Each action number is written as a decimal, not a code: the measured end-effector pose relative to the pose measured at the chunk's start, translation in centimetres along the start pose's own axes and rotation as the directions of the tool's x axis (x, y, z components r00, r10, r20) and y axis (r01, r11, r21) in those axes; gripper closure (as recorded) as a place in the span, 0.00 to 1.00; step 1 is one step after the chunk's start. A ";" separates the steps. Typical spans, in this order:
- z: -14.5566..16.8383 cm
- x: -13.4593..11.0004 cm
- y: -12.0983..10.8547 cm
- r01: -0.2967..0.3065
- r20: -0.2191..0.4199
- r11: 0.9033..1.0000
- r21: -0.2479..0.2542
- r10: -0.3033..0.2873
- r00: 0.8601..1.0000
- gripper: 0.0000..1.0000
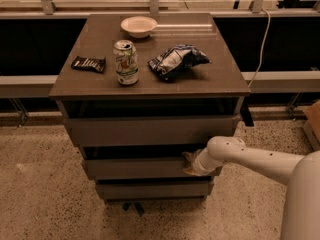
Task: Open middle drawer
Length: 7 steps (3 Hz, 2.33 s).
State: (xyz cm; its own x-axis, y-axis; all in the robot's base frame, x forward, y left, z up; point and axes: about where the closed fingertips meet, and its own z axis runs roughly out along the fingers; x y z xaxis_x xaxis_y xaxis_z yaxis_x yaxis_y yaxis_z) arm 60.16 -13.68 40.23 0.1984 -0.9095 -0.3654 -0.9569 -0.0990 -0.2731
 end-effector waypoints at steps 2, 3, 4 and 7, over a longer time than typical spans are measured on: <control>0.0 0.0 0.0 0.000 0.000 1.000 0.000 0.000 1.000 0.59; 0.0 0.0 0.0 0.000 0.000 1.000 0.000 0.000 1.000 0.36; 0.0 0.0 0.0 0.000 0.000 1.000 0.000 0.000 1.000 0.11; -1.8 -1.3 -0.5 0.034 -0.016 0.998 0.053 -0.033 0.999 0.00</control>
Offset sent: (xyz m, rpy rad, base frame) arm 0.0000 0.0000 0.0000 0.0000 0.0000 0.0000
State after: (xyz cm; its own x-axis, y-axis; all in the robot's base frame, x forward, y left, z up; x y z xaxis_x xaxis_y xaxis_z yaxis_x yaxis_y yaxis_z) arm 59.99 -13.19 42.39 0.2264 -0.9121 -0.3419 -0.9371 -0.1083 -0.3317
